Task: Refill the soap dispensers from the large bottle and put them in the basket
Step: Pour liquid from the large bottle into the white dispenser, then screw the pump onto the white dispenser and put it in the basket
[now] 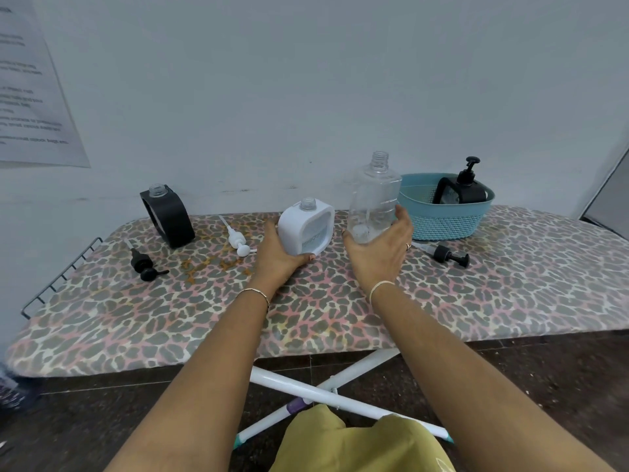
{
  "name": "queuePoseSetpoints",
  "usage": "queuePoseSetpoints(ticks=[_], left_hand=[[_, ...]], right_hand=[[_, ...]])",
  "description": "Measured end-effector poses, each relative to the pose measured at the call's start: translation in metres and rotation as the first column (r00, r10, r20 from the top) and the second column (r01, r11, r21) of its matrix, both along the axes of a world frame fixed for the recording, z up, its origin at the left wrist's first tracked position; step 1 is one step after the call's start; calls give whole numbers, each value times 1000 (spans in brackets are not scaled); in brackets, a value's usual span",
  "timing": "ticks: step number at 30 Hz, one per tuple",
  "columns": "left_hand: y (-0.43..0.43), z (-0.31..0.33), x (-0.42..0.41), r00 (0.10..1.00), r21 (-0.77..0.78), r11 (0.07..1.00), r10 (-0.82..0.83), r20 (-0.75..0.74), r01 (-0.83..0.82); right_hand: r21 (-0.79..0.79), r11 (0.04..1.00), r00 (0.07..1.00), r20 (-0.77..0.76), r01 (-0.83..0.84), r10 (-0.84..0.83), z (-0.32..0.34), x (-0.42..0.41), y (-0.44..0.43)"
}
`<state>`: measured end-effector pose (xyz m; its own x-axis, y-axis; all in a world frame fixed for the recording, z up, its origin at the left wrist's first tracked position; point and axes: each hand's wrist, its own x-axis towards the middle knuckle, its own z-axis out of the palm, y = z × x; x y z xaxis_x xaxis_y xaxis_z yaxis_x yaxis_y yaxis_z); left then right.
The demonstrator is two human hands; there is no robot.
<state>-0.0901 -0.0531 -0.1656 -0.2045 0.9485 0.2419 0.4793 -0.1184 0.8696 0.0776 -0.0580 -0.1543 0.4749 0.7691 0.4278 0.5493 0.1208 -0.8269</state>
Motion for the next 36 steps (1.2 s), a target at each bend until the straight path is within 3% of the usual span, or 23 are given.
queuePoseSetpoints(ticks=[3,6,13,18,23,27,36], left_hand=[[-11,6,-10,999,-2,1000,16,-27,-16],[-19,10,-28,995,37,998,52,-82,-49],[-25,20,-68,988,93,983,156,16,-157],[-20,19,-96,956,107,973,221,-192,-203],[-15,17,-109,797,77,980,196,-571,-186],[-7,12,-113,639,4,991,88,-765,-131],[15,4,-116,472,-1,1000,14,-881,-31]], right_hand=[[20,1000,999,46,-19,18,-3,-15,-13],[-47,986,984,64,-162,165,-6,-31,-18],[-74,917,918,30,-393,396,-4,-51,-21],[-86,893,897,-20,-442,442,-7,-54,-12],[-122,877,885,-62,-465,461,-13,-58,6],[-136,873,883,-101,-469,458,-16,-62,16],[-118,868,876,-97,-482,473,-30,-59,21]])
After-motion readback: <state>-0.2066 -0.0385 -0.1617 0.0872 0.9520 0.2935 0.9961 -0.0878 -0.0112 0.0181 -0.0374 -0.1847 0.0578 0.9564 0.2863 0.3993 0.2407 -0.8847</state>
